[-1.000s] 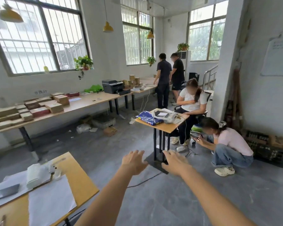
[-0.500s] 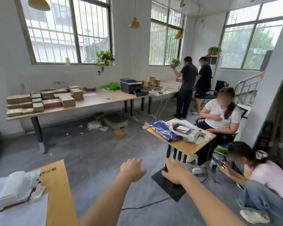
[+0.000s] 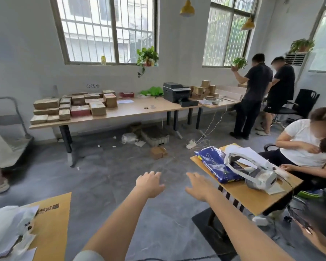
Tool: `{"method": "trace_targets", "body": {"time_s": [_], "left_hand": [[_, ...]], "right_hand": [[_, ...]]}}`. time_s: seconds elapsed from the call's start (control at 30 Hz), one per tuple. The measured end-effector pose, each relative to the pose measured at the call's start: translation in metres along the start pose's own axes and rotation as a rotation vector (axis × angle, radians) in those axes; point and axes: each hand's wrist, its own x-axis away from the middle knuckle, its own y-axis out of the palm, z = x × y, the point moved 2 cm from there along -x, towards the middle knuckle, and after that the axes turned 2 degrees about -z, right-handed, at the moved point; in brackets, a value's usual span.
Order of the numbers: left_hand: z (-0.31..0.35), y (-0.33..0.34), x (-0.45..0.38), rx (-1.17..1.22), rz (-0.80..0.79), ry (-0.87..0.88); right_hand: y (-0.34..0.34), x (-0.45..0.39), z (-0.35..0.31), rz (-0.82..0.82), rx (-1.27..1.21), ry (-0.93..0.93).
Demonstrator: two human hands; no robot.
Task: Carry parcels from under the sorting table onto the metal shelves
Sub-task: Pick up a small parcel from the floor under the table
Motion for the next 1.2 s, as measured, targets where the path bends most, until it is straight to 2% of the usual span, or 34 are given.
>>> {"method": "trace_targets", "body": {"time_s": [0.2,0.33,0.5,0.7,0.97,1.07,1.2], "left_hand": [[0.013,-0.031,-0.116,0.03,0.027,-0.087],[0.024,-0.056,-0.188,0.093,0.051,-0.118],[0.021,-0.071,-0.268,0.058,0.039,-0.122],[-0.009,-0.077,-0.384,-0.037,0.006,-0.118],[-0.063,-0.131,-0.561,-0.013,0.031,-0.075],[-0.08,-0.148,-0.615,-0.01,0.024,-0.071],[-0.092,-0.16,-0.678,-0.021,-0.002,-0.056]], "right_hand": [[-0.04,-0.126,0.031,0.042,0.058,-0.096],[-0.063,-0.201,0.05,0.029,0.074,-0.104],[-0.074,-0.283,0.069,-0.005,0.133,-0.086],[-0.087,-0.401,0.08,-0.044,0.164,-0.067],[-0.133,-0.585,0.062,-0.041,0.173,-0.038],[-0.151,-0.641,0.054,-0.016,0.176,-0.045],[-0.16,-0.703,0.058,-0.061,0.179,-0.015]]}}
